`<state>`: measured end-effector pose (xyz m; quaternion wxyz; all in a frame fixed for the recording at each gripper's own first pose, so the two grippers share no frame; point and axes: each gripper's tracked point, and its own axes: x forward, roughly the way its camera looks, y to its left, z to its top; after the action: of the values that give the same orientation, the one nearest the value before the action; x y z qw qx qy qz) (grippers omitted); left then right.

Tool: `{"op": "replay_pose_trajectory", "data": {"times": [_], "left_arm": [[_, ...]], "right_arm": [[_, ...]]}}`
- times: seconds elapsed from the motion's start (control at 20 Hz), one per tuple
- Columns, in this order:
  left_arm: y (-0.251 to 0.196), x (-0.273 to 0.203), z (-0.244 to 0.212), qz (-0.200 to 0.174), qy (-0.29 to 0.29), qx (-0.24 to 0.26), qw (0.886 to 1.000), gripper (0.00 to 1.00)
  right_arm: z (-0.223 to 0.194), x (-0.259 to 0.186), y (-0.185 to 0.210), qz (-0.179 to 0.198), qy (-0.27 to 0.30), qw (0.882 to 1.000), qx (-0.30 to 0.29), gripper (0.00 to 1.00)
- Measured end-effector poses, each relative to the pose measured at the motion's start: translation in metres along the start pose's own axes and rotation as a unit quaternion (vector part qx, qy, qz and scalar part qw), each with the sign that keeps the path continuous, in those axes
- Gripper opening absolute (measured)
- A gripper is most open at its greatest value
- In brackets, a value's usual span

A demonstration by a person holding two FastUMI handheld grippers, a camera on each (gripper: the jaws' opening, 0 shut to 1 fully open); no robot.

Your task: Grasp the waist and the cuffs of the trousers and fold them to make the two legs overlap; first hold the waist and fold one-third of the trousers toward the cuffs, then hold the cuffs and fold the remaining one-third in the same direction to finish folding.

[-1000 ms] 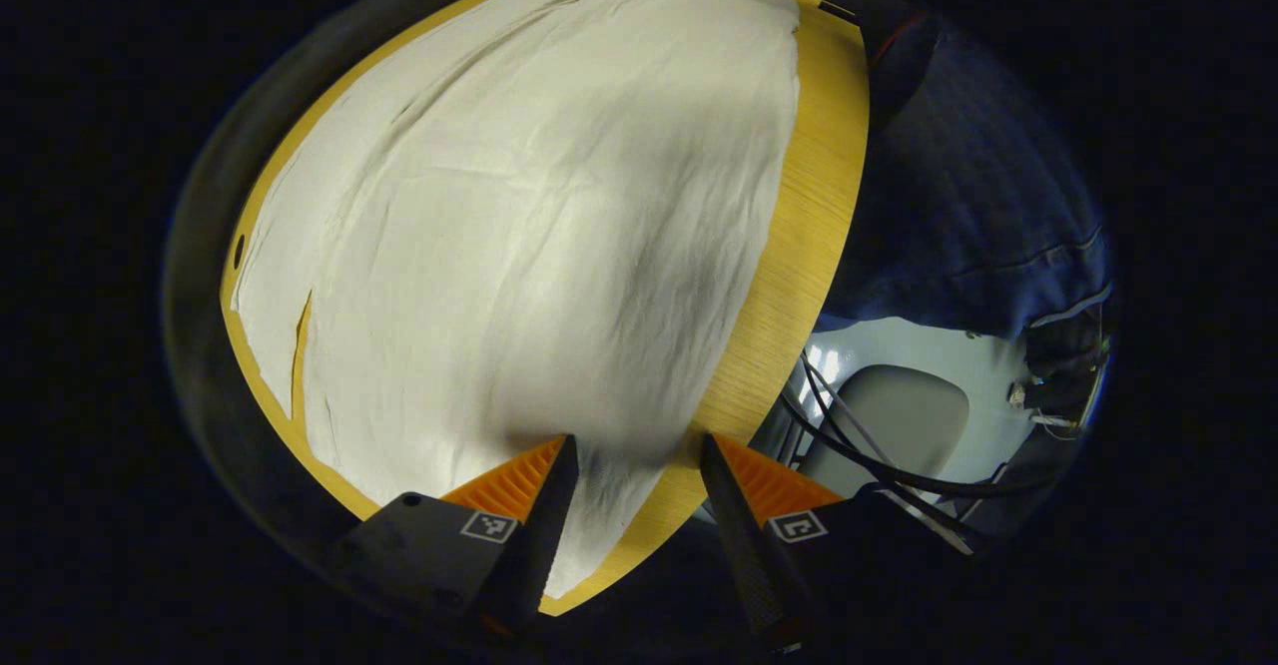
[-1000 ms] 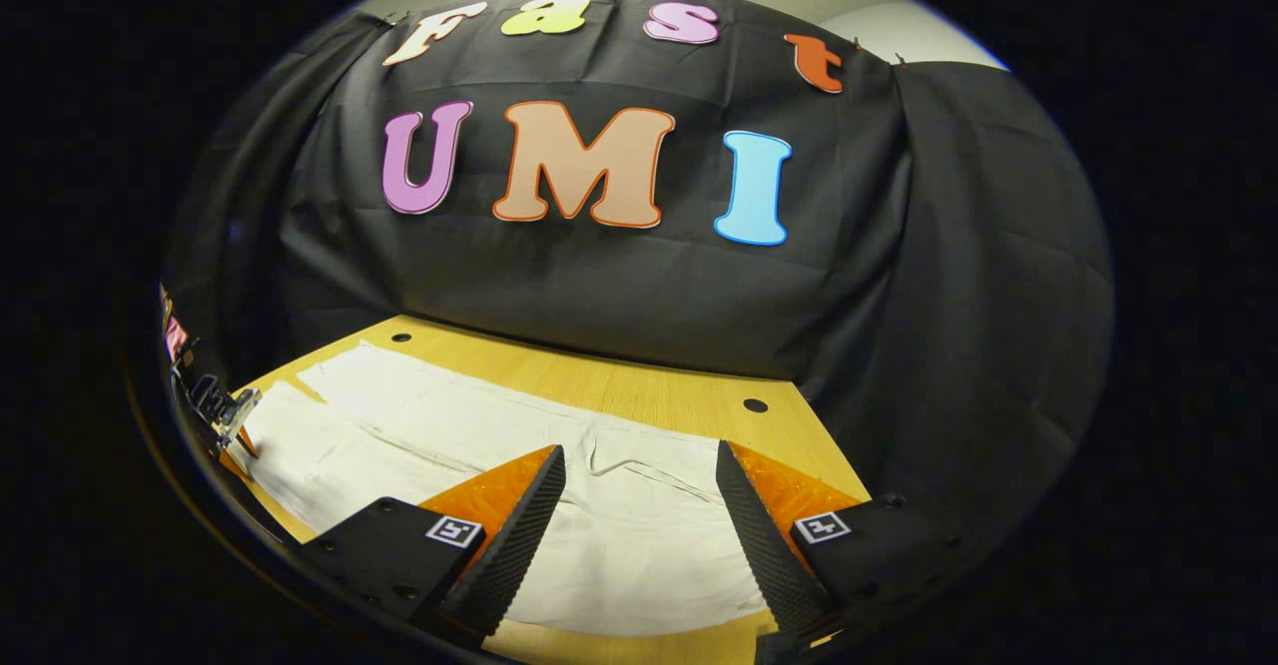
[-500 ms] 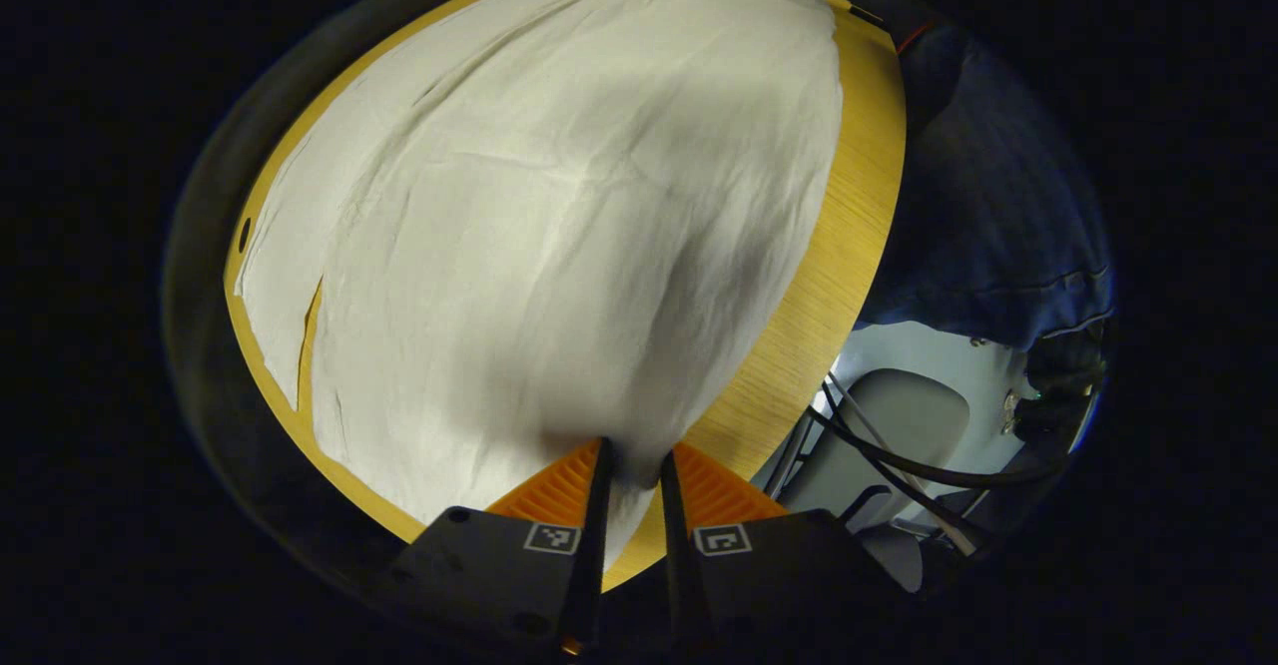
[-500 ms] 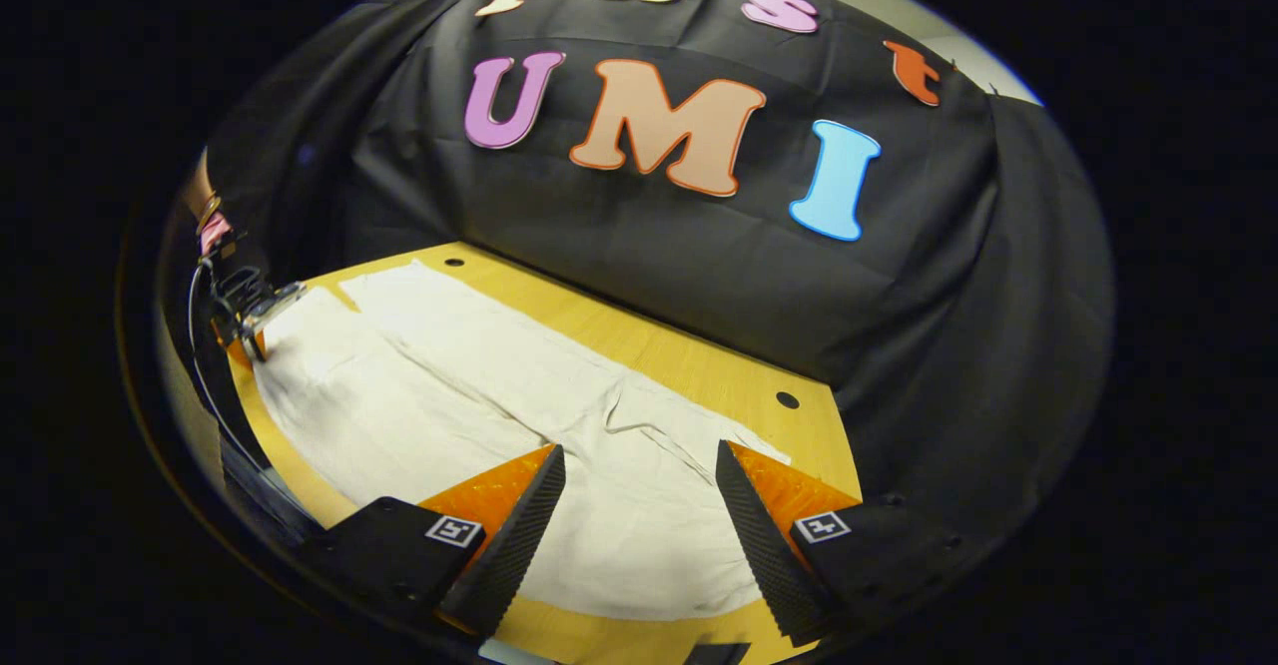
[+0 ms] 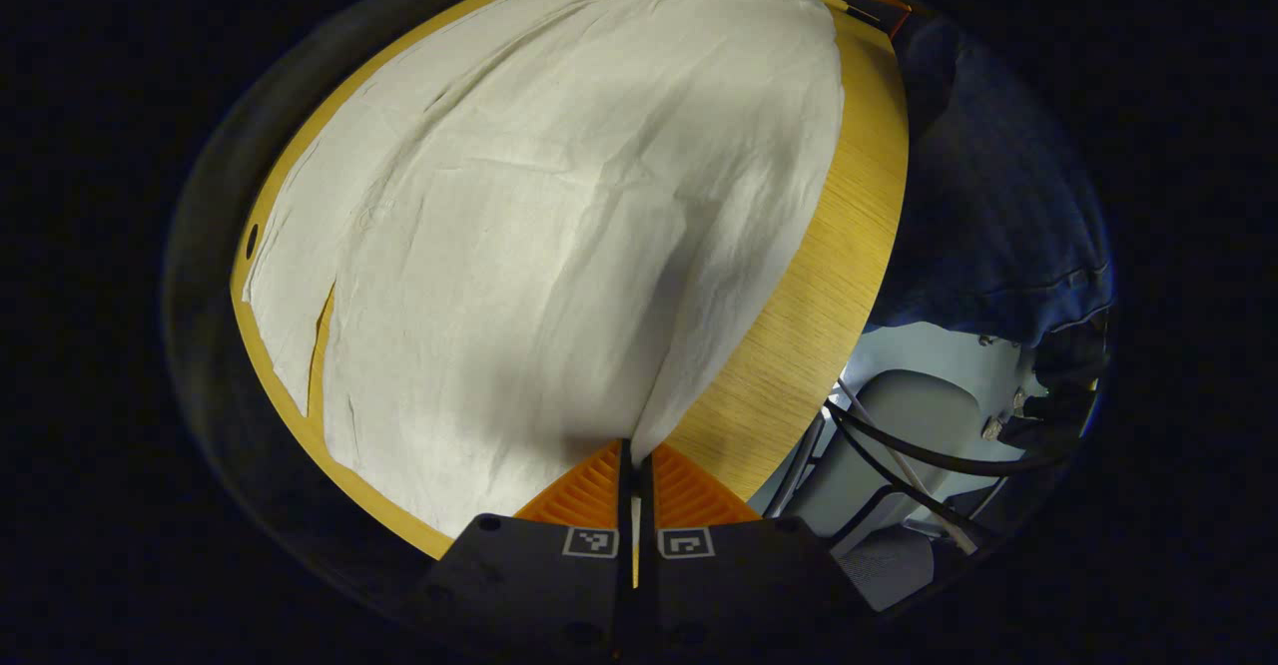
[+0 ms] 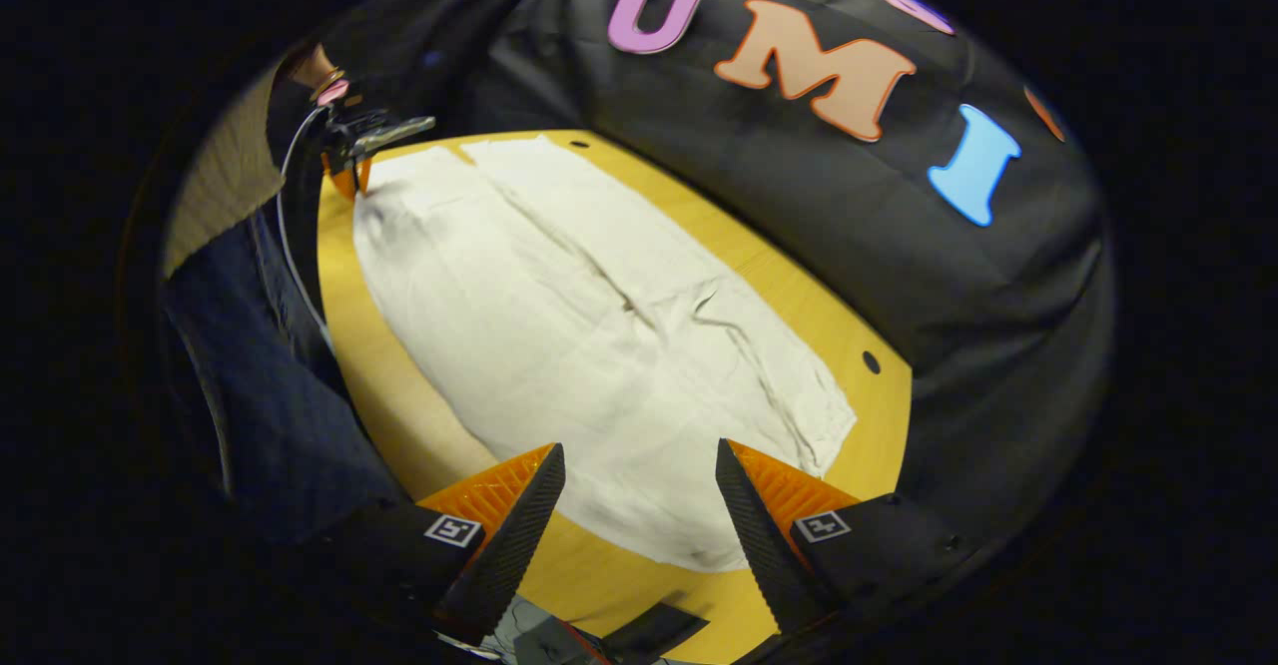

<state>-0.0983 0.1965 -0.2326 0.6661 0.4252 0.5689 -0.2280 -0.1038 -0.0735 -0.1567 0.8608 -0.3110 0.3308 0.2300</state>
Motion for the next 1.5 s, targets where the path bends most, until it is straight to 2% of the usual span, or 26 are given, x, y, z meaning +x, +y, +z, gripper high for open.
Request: {"op": "replay_pose_trajectory", "data": {"times": [0.2, 0.45, 0.55, 0.8, 0.95, 1.0, 1.05, 1.1, 1.2, 1.4, 1.5], "left_arm": [[0.001, 0.001, 0.0, 0.003, -0.005, -0.005, 1.0, 0.0], [-0.001, 0.0, 0.001, -0.006, -0.003, -0.012, 1.0, 0.0], [0.0, 0.0, 0.001, -0.01, -0.001, -0.01, 1.0, 0.0], [-0.001, 0.0, 0.001, -0.015, 0.003, -0.006, 1.0, 0.0], [-0.001, 0.001, 0.002, -0.018, 0.001, -0.009, 1.0, 0.0], [-0.001, 0.001, 0.001, -0.018, 0.002, -0.009, 1.0, 0.0], [-0.001, 0.001, 0.001, -0.019, 0.003, -0.008, 1.0, 0.0], [-0.001, 0.0, 0.002, -0.021, 0.004, -0.006, 1.0, 0.0], [0.0, 0.002, 0.002, -0.024, 0.006, -0.007, 1.0, 0.0], [0.0, 0.002, 0.002, -0.027, 0.008, -0.011, 1.0, 0.0], [0.0, 0.001, 0.003, -0.025, 0.008, -0.012, 1.0, 0.0]], "right_arm": [[-0.021, 0.019, 0.018, 0.069, 0.042, 0.996, -0.039, 0.99], [-0.049, 0.041, 0.041, 0.149, 0.105, 0.979, -0.093, 0.98], [-0.061, 0.048, 0.043, 0.161, 0.141, 0.972, -0.097, 0.98], [-0.067, 0.052, 0.054, 0.193, 0.174, 0.959, -0.11, 0.94], [-0.07, 0.056, 0.055, 0.201, 0.185, 0.957, -0.099, 0.89], [-0.07, 0.058, 0.054, 0.201, 0.189, 0.957, -0.094, 0.93], [-0.069, 0.06, 0.053, 0.198, 0.19, 0.957, -0.091, 0.91], [-0.069, 0.061, 0.051, 0.193, 0.193, 0.958, -0.086, 0.88], [-0.067, 0.063, 0.046, 0.182, 0.198, 0.961, -0.071, 0.74], [-0.067, 0.066, 0.045, 0.168, 0.211, 0.961, -0.062, 0.53], [-0.064, 0.066, 0.04, 0.156, 0.209, 0.963, -0.068, 0.33]]}}
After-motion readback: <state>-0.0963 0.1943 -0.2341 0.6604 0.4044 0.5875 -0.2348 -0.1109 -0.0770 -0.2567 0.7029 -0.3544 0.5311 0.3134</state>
